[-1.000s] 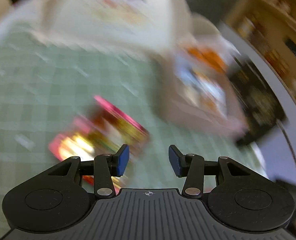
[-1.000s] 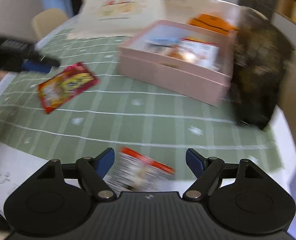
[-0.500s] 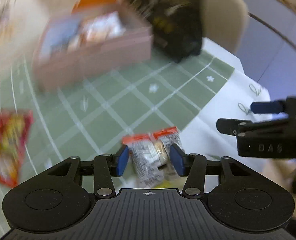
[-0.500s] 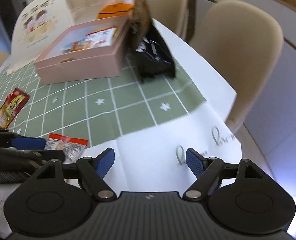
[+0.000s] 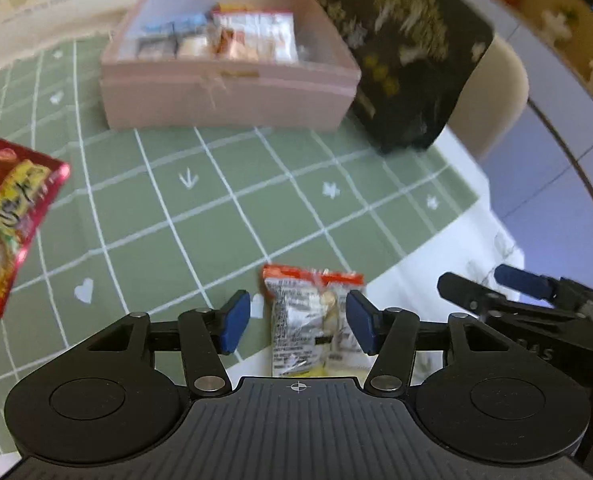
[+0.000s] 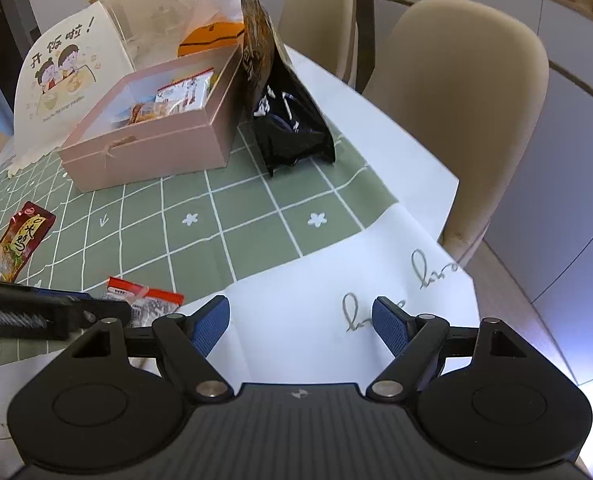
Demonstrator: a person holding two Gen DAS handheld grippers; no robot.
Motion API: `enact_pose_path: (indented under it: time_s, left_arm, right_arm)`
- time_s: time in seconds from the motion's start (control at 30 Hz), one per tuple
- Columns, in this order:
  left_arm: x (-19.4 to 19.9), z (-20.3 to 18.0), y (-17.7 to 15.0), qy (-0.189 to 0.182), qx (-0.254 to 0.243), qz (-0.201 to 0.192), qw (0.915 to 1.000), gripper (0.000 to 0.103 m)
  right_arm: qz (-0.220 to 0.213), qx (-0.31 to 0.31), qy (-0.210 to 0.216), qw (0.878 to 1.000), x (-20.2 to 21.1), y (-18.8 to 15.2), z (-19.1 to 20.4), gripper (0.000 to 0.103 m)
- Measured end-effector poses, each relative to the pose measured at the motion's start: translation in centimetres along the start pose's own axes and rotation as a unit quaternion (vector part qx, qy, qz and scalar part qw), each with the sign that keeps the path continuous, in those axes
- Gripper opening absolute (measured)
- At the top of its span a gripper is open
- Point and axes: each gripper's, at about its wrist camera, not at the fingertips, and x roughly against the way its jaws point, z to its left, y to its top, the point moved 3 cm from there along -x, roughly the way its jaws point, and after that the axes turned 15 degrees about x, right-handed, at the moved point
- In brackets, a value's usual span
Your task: Organize snacks
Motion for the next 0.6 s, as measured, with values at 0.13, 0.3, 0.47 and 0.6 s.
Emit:
enact_pose_path:
  time_s: [0.13, 0.3, 0.47, 0.6]
  left_arm:
    - [-0.5, -2.0, -0.8, 0.026, -0.064, 0.001, 0.9976, 0.059]
    - [-1.8, -4.3, -3.4, 0.06, -0.187, -0.017, 0.9803, 0.065]
    - [-2.6, -4.7, -4.4, 0.045, -0.21, 0.0, 0.9766, 0.07]
    - [-2.4, -3.6, -3.2, 0.024, -0.166, 0.0, 0.9859, 0.066]
  right_arm:
    - [-0.012, -0.019, -0.011, 1.0, 0.8, 0.0, -1.1, 0.079]
    - [-0.024, -0.03, -0.033, 0.999, 1.3, -0.2, -2.4, 0.079]
    - [-0.013, -0.043, -0.042, 0.998, 0.9, -0.6, -3.1, 0.079]
    - [-0.001, -0.051, -0.038, 0.998, 0.8, -1.2, -3.1, 0.079]
